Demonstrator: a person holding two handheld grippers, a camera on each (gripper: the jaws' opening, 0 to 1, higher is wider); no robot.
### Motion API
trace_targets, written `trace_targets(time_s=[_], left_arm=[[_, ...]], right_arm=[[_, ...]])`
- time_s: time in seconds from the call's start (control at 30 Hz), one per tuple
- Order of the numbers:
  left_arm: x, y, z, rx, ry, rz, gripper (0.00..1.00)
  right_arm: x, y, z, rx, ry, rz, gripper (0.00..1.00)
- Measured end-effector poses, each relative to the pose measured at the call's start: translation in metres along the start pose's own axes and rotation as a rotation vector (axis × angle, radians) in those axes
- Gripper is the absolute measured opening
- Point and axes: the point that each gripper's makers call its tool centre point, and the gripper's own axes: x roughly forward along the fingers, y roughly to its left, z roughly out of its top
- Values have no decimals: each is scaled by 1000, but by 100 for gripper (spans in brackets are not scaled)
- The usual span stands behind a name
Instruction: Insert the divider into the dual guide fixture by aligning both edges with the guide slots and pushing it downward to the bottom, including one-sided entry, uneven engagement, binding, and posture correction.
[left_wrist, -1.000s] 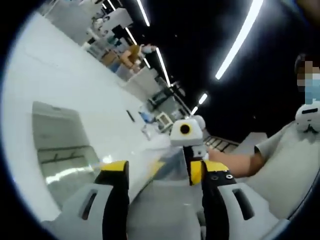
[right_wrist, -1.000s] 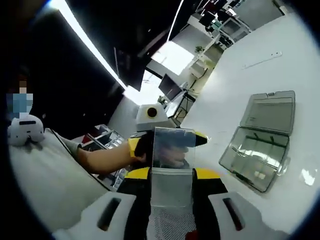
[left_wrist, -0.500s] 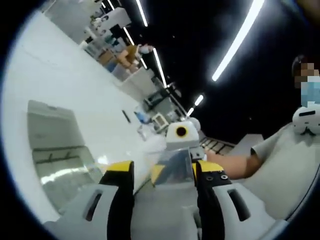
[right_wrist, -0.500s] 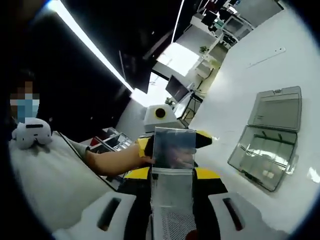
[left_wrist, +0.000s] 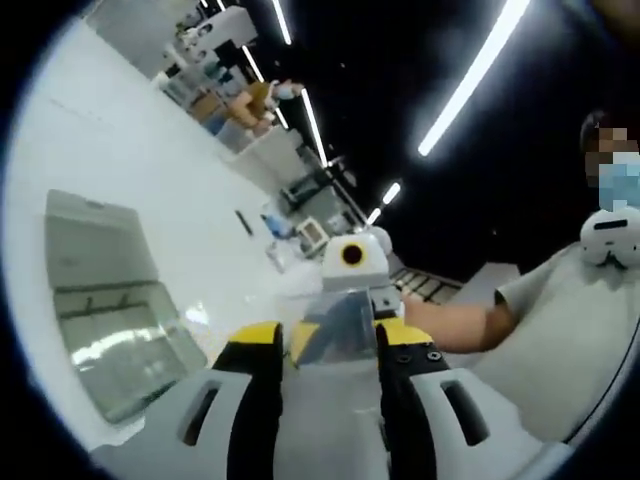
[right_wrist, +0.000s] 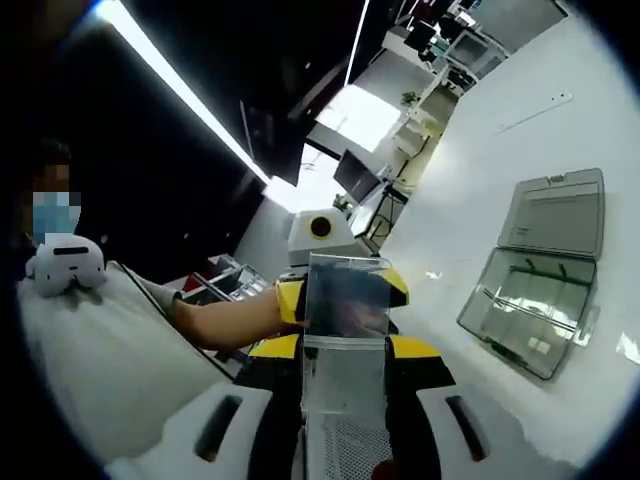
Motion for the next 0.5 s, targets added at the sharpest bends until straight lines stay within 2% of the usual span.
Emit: trace_targets(time_s=[0.13,0.5], left_arm=[[0,-4,-1,-18,2,-11,34],[1,-6,0,-7,4,-18,33]], right_arm=[[1,2,-2,4,5,15,28],[0,4,0,-66,8,9,29]])
